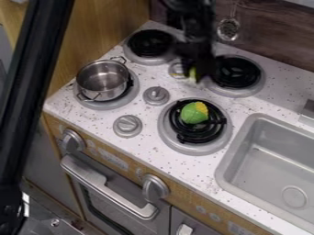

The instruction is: Move the yellow object to the right side of burner

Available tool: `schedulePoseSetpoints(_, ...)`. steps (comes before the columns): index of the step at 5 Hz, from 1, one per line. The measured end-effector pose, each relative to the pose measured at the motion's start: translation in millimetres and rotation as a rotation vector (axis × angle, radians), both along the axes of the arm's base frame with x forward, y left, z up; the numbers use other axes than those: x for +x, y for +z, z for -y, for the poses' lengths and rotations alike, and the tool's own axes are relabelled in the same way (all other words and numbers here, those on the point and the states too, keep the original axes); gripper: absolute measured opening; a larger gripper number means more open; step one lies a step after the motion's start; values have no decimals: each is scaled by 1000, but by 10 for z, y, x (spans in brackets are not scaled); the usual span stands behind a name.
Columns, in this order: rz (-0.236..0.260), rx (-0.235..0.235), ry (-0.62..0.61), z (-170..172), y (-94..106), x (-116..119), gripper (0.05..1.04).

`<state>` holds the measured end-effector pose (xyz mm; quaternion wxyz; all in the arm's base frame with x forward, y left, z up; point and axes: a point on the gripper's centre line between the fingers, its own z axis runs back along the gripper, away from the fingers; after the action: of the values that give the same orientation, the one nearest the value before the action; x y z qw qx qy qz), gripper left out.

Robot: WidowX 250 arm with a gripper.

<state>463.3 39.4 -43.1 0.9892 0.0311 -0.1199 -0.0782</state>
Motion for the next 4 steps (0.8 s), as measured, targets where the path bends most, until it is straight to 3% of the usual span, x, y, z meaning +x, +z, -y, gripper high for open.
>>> schedulePoseSetpoints(2,-2,21,-107,446,-6,11,365)
schedulePoseSetpoints(3,19,30,-101,454,71,93,365)
schedulePoseSetpoints(4,30,30,-91,426,49,173,425)
